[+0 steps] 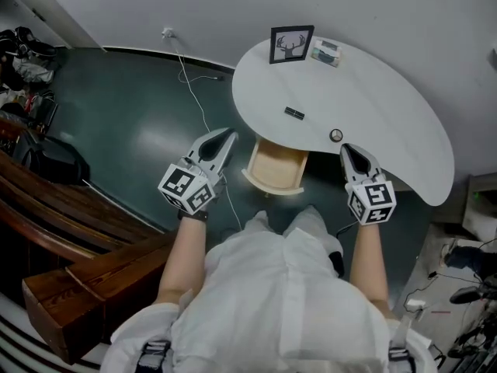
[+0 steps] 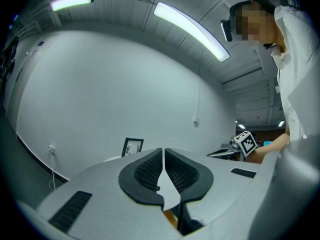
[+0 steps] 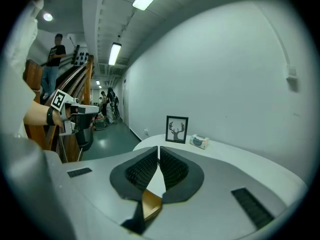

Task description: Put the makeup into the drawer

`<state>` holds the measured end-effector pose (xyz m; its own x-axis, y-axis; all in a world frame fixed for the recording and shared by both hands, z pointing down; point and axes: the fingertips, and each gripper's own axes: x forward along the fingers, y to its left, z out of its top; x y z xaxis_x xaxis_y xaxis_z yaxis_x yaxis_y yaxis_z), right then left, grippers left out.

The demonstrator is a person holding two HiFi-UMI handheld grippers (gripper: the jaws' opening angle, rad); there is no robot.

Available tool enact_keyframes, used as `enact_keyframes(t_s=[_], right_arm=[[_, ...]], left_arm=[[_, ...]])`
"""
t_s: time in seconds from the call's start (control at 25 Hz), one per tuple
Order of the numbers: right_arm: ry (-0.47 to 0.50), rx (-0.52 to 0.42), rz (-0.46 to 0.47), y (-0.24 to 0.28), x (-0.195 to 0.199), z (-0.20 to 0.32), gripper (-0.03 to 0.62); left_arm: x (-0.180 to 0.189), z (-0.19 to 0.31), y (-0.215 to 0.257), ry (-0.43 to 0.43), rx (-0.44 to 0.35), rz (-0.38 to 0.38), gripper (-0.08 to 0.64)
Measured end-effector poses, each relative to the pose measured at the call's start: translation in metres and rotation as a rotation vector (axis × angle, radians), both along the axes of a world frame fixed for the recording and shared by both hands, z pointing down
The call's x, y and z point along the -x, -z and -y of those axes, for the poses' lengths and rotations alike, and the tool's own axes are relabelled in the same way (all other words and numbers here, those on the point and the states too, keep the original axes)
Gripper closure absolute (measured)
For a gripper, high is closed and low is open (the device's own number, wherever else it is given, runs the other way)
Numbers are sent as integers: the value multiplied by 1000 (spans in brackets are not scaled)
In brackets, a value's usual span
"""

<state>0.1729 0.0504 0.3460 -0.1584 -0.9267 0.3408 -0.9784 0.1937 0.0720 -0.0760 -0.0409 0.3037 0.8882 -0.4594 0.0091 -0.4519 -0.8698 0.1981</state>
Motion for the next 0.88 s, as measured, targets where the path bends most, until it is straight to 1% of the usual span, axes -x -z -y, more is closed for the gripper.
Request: enact_keyframes(t_s=[0.12, 0.32, 0.48, 0.72, 0.88], right_arm=[[42, 36, -16, -9, 11, 18, 581], [118, 105, -37, -33, 21, 48, 571], [177, 153, -49, -53, 21, 69, 551], [266, 223, -86, -87, 24, 100, 543], [308, 282, -91, -112, 29, 116, 531]], left_arm=[[6, 5, -8, 6, 16, -1, 536], [11, 19, -24, 42, 47, -6, 536], [3, 28, -37, 58, 70, 7, 535], [-9, 43, -54, 77, 92, 20, 535], [-17, 50, -67, 84, 111, 36, 535]])
